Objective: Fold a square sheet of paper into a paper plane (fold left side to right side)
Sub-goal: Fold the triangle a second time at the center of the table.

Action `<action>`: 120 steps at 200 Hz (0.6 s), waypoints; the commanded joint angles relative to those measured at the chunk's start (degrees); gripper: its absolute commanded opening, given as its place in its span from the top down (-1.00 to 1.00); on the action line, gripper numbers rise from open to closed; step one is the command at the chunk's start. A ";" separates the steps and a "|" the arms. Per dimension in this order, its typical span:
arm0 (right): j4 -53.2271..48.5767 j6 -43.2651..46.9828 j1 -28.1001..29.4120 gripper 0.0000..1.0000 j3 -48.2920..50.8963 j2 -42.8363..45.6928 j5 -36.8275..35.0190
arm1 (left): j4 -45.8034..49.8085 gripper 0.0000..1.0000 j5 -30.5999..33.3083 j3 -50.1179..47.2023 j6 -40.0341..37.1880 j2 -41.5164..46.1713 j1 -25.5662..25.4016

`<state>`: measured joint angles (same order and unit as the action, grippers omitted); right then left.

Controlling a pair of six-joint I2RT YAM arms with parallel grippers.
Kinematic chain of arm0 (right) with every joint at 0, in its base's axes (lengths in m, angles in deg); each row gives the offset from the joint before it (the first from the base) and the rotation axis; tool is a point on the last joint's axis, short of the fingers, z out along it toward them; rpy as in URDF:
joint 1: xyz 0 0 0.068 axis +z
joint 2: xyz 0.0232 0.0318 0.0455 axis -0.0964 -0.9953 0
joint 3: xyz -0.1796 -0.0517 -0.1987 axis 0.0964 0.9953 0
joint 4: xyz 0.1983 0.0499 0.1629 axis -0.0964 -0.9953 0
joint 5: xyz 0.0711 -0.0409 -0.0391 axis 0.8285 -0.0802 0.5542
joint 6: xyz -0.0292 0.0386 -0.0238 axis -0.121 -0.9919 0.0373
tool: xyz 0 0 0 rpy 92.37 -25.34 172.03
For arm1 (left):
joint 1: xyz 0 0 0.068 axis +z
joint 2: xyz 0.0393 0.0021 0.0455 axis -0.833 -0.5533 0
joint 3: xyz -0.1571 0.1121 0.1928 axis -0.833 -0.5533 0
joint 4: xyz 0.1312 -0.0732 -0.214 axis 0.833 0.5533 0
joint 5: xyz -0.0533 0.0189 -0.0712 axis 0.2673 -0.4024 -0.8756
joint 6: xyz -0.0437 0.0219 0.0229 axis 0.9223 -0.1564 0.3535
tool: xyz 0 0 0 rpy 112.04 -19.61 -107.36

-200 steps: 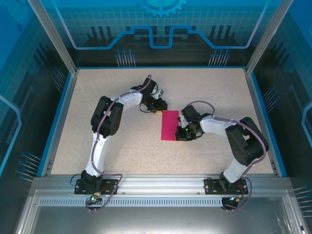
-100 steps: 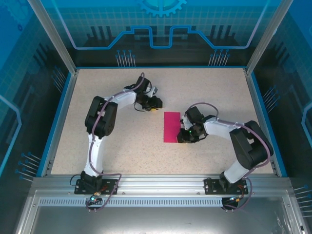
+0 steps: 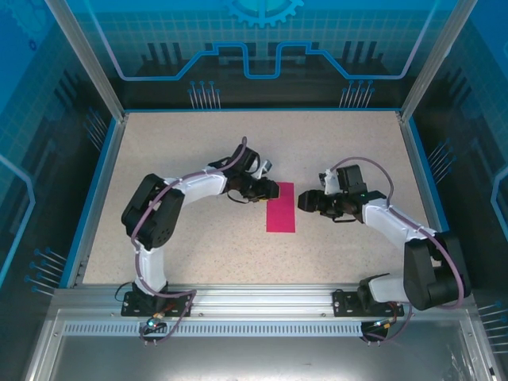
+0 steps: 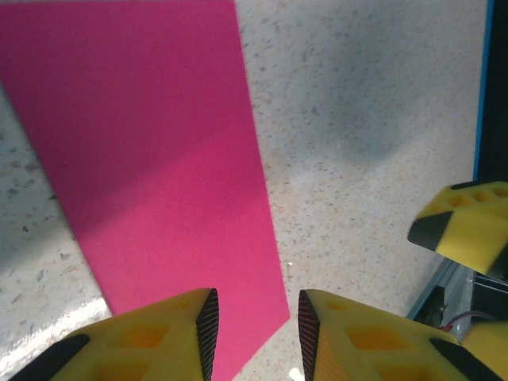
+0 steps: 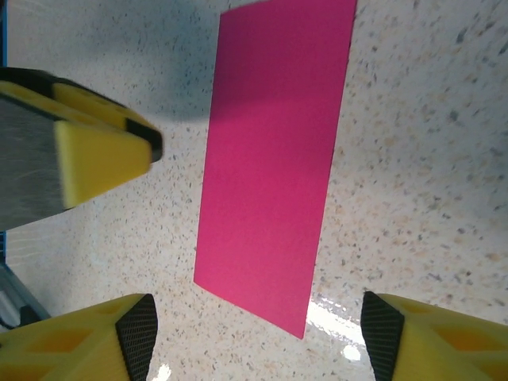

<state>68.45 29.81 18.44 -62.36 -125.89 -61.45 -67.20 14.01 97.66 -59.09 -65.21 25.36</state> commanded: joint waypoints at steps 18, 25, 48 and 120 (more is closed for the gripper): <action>0.58 -1.49 -0.54 -0.45 1.03 -1.21 2.43 | 0.36 0.30 -0.30 2.18 1.32 -4.57 -0.61; 0.23 -1.31 -0.60 -0.45 1.06 -1.24 2.18 | 0.51 0.31 -0.30 2.24 1.34 -4.91 -0.74; -0.55 -0.85 -0.52 -0.45 0.82 -1.62 1.58 | 1.85 0.31 0.50 2.39 0.82 -5.97 -0.91; -5.62 1.05 -0.13 -0.23 -4.67 -9.36 4.94 | 3.82 0.31 3.12 -0.51 -0.20 -5.25 -1.09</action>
<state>65.61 30.08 18.44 -64.22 -132.38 -59.57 -65.47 15.80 98.30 -58.41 -70.70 24.61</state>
